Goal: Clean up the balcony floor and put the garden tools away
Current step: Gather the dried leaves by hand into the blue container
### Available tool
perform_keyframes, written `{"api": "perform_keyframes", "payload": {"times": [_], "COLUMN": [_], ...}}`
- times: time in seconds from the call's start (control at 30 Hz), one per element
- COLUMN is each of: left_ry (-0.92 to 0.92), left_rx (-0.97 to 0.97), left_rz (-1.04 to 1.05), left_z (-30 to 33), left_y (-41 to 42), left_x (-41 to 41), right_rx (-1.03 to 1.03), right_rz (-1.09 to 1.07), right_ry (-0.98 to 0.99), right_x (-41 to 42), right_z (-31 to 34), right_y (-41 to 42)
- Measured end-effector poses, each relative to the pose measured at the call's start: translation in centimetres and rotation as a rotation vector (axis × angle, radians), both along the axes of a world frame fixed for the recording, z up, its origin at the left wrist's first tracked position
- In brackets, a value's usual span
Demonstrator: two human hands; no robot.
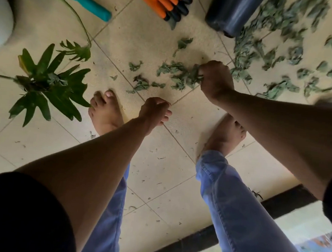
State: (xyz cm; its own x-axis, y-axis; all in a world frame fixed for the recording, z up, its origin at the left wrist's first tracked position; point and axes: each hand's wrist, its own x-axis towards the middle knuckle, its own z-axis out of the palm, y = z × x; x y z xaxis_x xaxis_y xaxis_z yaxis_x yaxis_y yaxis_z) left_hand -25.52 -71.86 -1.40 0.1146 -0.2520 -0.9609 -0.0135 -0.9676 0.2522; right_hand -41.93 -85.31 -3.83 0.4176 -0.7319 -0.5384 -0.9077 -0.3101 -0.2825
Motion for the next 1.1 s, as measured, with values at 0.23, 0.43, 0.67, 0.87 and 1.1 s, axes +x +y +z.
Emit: {"api": "perform_keyframes", "payload": {"times": [0.23,0.43,0.67,0.87,1.1], "left_ry": [0.341,0.578,0.496,0.369,0.281], "left_rx": [0.124,0.059,0.03,0.122,0.106], "left_rz": [0.397,0.714,0.758,0.703,0.668], "left_z": [2.1,3.9,3.5,2.7,1.3], "left_y": [-2.0,-4.0,-4.0,-2.7,-2.6], "left_x": [-0.5,-1.2,-1.3,-0.4,1.5], "right_rx": [0.51,0.649,0.141,0.294,0.085], "right_rz": [-0.751,-0.767,-0.673,-0.492,-0.297], "right_ry": [-0.372,-0.532,-0.366,-0.258,-0.321], "right_x": [0.2,2.3,5.4,7.0,7.6], "right_z": [5.1,9.2,8.1,7.1,7.0], "right_y": [2.1,5.2,7.5,9.0,7.9]}}
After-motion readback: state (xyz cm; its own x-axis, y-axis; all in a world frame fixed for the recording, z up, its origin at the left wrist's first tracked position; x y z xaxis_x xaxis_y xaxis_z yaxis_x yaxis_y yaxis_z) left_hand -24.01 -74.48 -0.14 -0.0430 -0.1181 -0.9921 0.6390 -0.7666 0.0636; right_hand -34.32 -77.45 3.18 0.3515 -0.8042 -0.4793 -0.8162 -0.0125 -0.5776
